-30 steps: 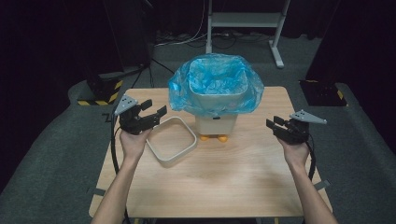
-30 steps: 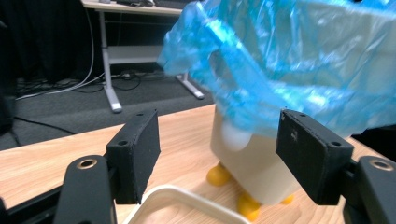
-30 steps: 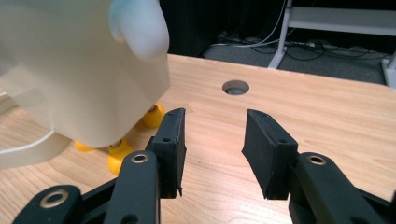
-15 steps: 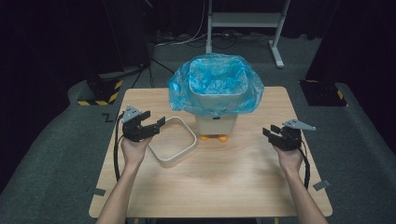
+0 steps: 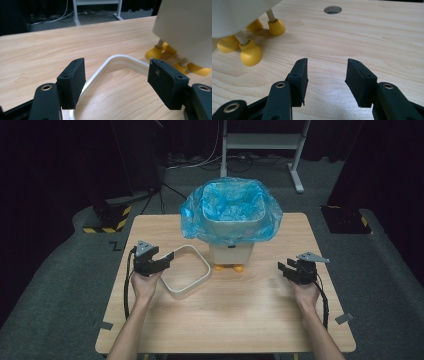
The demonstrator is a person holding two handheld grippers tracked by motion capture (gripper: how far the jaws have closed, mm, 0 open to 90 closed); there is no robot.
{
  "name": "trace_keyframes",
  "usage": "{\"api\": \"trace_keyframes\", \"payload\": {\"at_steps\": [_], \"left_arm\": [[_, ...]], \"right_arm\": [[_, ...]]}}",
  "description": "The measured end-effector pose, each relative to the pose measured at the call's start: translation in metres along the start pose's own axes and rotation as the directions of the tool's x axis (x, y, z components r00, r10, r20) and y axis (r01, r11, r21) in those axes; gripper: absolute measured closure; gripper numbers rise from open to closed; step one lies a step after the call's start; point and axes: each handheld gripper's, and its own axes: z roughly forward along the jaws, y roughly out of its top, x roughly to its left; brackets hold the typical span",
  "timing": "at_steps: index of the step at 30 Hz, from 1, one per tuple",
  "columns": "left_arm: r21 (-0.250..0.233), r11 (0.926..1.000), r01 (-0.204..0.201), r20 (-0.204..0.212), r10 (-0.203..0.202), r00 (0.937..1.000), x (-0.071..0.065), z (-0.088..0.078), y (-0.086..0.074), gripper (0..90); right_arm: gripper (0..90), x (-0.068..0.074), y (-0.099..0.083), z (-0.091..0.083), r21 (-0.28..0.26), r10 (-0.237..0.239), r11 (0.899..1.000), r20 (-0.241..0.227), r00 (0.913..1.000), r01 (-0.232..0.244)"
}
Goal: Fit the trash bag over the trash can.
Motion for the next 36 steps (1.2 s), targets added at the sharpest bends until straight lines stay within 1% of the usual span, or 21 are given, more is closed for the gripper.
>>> {"api": "trace_keyframes", "payload": {"at_steps": [3,4,5,10,11,19,21,22,25,28,29,32,33,36], "left_arm": [[0.012,0.9999,0.003,-0.006,-0.003,1.0,0.003,0.004,-0.007,31.1],[0.019,0.9998,-0.001,-0.012,0.002,0.9999,0.005,0.005,-0.009,31.0],[0.021,0.9998,0.006,-0.013,-0.005,0.9999,0.005,0.007,-0.011,31.0],[0.036,0.9992,0.016,-0.051,-0.014,0.9986,0.009,0.013,-0.018,30.4],[0.044,0.9987,0.026,-0.056,-0.023,0.9982,0.01,0.015,-0.02,30.5],[0.066,0.9967,0.046,-0.096,-0.039,0.9946,0.019,0.021,-0.031,32.4],[0.069,0.9959,0.058,-0.102,-0.051,0.9935,0.021,0.023,-0.034,32.8],[0.07,0.9954,0.065,-0.111,-0.057,0.9922,0.023,0.024,-0.036,33.1],[0.075,0.9934,0.086,-0.121,-0.077,0.9897,0.026,0.026,-0.041,34.9],[0.081,0.9929,0.087,-0.13,-0.076,0.9886,0.028,0.031,-0.043,36.1],[0.081,0.9922,0.095,-0.129,-0.084,0.9881,0.028,0.032,-0.044,36.5],[0.09,0.9925,0.083,-0.138,-0.07,0.988,0.028,0.036,-0.046,38.3],[0.093,0.9924,0.081,-0.141,-0.067,0.9877,0.028,0.037,-0.047,39.3],[0.101,0.9903,0.096,-0.145,-0.081,0.9861,0.029,0.041,-0.049,41.8]], "right_arm": [[52.0,-0.001,-0.003,0.003,0.013,0.005,1.0,0.006,1.0,-0.005],[52.0,-0.002,-0.004,0.004,0.017,0.003,1.0,0.009,1.0,-0.003],[51.8,-0.002,-0.005,0.005,0.021,0.005,1.0,0.01,0.9999,-0.005],[50.9,-0.003,-0.009,0.01,0.045,0.004,0.999,0.017,0.9999,-0.005],[50.9,-0.003,-0.009,0.011,0.047,0.002,0.999,0.016,0.9999,-0.003],[51.3,-0.001,-0.013,0.019,0.059,-0.011,0.998,0.021,0.9997,0.01],[51.5,0.0,-0.013,0.02,0.06,-0.008,0.998,0.023,0.9997,0.006],[51.6,0.0,-0.014,0.02,0.059,-0.016,0.998,0.025,0.9996,0.015],[51.9,0.001,-0.014,0.022,0.062,-0.021,0.998,0.027,0.9994,0.019],[52.1,0.001,-0.015,0.024,0.064,-0.024,0.998,0.029,0.9993,0.022],[52.2,0.0,-0.016,0.025,0.066,-0.027,0.998,0.031,0.9991,0.025],[52.1,-0.001,-0.016,0.026,0.073,-0.022,0.997,0.035,0.9991,0.019],[52.1,-0.001,-0.016,0.026,0.066,-0.026,0.998,0.036,0.999,0.024],[52.1,-0.001,-0.016,0.026,0.068,-0.028,0.997,0.041,0.9987,0.026]]}}
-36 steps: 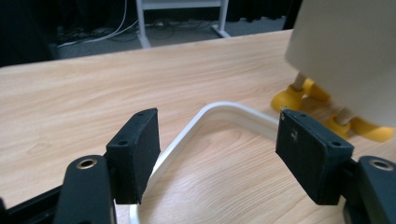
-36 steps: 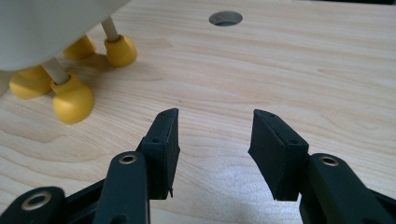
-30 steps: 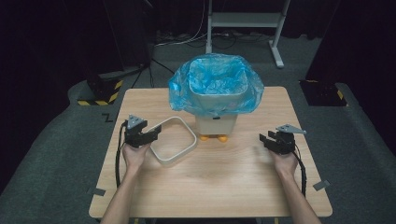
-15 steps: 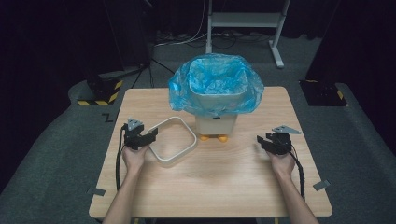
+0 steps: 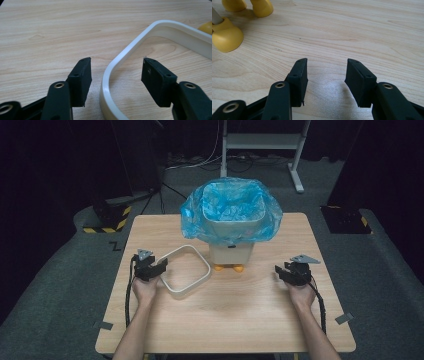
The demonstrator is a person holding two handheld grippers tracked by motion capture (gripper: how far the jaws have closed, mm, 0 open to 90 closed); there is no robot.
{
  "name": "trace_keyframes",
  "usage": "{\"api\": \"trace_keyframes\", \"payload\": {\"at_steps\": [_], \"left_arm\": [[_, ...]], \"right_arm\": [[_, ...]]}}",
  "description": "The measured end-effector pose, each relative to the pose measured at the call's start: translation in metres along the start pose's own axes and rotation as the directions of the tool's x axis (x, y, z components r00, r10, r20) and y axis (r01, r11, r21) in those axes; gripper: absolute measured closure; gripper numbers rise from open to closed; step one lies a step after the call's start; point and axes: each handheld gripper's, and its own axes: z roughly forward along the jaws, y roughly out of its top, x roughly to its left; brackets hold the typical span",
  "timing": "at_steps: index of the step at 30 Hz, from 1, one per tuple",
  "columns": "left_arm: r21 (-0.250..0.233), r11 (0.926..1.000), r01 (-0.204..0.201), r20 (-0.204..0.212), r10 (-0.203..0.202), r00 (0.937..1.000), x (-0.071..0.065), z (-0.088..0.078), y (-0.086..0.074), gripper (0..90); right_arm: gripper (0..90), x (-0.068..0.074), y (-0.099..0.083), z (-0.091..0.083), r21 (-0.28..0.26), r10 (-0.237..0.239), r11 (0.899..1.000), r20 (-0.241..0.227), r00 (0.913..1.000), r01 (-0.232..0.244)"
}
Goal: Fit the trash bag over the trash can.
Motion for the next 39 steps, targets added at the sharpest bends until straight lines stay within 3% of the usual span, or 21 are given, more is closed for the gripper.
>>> {"api": "trace_keyframes", "payload": {"at_steps": [15,20,27,32,39], "left_arm": [[0.006,1.0,0.005,-0.025,-0.005,0.9997,0.0,0.01,-0.003,53.4],[0.018,0.9998,0.001,-0.041,0.0,0.9992,0.001,0.012,-0.001,55.5],[0.043,0.999,-0.01,-0.057,0.012,0.9983,0.0,0.015,0.0,58.0],[0.05,0.9986,-0.019,-0.064,0.022,0.9977,-0.001,0.017,0.001,59.9],[0.068,0.997,-0.037,-0.069,0.042,0.9967,-0.002,0.021,0.003,62.5]], "right_arm": [[52.2,-0.001,0.0,0.0,0.003,0.007,1.0,0.005,1.0,-0.007],[51.8,-0.001,0.0,0.001,0.01,-0.013,1.0,0.019,0.9997,0.013],[48.2,0.001,0.001,0.005,0.076,-0.048,0.996,0.066,0.9967,0.043],[44.9,-0.002,0.001,0.005,0.081,-0.02,0.997,0.066,0.9976,0.014],[44.0,-0.002,0.001,0.005,0.08,-0.02,0.997,0.07,0.9974,0.014]]}}
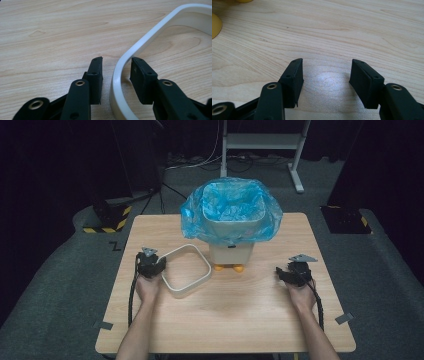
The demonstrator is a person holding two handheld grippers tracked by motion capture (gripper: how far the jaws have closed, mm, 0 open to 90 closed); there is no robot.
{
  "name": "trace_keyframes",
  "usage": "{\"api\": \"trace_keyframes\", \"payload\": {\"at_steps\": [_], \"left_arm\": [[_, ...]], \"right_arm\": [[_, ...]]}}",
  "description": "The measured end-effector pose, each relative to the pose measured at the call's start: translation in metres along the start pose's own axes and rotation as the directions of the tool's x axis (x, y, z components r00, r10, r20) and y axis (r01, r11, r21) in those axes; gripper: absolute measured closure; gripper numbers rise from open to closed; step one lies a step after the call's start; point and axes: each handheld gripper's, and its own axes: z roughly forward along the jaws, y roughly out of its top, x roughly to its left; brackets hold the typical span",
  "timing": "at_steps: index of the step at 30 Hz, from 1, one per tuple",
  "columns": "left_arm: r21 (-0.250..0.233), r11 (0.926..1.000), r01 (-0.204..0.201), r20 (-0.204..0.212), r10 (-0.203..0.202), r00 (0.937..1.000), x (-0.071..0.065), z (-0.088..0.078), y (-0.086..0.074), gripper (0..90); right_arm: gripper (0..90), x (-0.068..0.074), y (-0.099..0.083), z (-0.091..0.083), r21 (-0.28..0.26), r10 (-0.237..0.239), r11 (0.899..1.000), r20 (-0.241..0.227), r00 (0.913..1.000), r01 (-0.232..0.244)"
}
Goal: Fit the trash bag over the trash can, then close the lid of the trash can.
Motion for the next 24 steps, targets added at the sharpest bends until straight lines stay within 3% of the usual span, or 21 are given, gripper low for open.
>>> {"api": "trace_keyframes", "payload": {"at_steps": [14,24], "left_arm": [[0.023,0.9993,-0.031,-0.006,0.031,0.9995,-0.0022,0.0013,0.0007,68.0],[0.031,0.9993,-0.021,0.006,0.021,0.9998,-0.0015,0.0024,0.0011,74.4]], "right_arm": [[43.5,-0.0001,-0.0001,-0.0001,0.001,0.003,1.0,0.001,1.0,-0.003],[43.2,-0.0002,-0.0001,0.0,0.001,0.004,1.0,0.001,1.0,-0.004]]}}
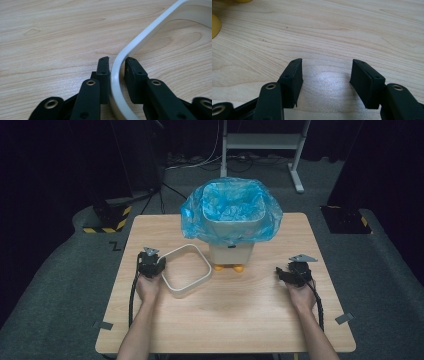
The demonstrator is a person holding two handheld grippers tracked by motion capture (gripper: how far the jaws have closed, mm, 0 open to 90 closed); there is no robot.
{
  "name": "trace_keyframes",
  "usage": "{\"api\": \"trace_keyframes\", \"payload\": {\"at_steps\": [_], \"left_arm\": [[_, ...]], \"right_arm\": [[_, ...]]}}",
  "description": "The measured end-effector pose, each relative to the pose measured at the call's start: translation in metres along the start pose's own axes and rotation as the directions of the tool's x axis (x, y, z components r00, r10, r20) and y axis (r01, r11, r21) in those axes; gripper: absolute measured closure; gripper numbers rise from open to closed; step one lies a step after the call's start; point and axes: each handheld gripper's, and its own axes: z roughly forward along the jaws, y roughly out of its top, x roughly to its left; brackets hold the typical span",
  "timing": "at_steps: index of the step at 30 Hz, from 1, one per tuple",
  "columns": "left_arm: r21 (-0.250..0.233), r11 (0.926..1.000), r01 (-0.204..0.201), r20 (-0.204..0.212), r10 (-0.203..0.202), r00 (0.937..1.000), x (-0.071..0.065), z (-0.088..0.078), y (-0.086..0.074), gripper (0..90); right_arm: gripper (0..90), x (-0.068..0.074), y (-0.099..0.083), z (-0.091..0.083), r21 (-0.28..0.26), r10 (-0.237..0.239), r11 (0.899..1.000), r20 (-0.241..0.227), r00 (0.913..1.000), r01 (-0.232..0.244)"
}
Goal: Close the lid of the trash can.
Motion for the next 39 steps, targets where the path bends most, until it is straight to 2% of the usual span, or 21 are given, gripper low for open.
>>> {"api": "trace_keyframes", "payload": {"at_steps": [13,21,35,39], "left_arm": [[0.002,0.9999,-0.017,0.004,0.017,0.9998,-0.0007,0.0001,0.0002,77.4],[-0.012,0.9997,-0.023,0.025,0.024,0.9994,-0.0005,-0.0012,-0.0004,78.8],[-0.037,0.9993,-0.009,0.06,0.011,0.9981,0.0009,-0.0042,-0.0022,80.2],[-0.032,0.9994,-0.016,0.068,0.018,0.9975,0.0012,-0.0051,-0.0029,80.3]], "right_arm": [[42.7,0.0001,0.0,-0.0001,0.001,0.0,1.0,0.004,1.0,0.0],[42.5,0.0004,0.0,-0.0001,0.0,-0.004,1.0,0.007,1.0,0.004],[42.4,0.0007,0.0,-0.0002,-0.001,-0.005,1.0,0.009,0.9999,0.005],[42.3,0.0006,-0.0001,-0.0002,-0.001,-0.005,1.0,0.008,1.0,0.005]]}}
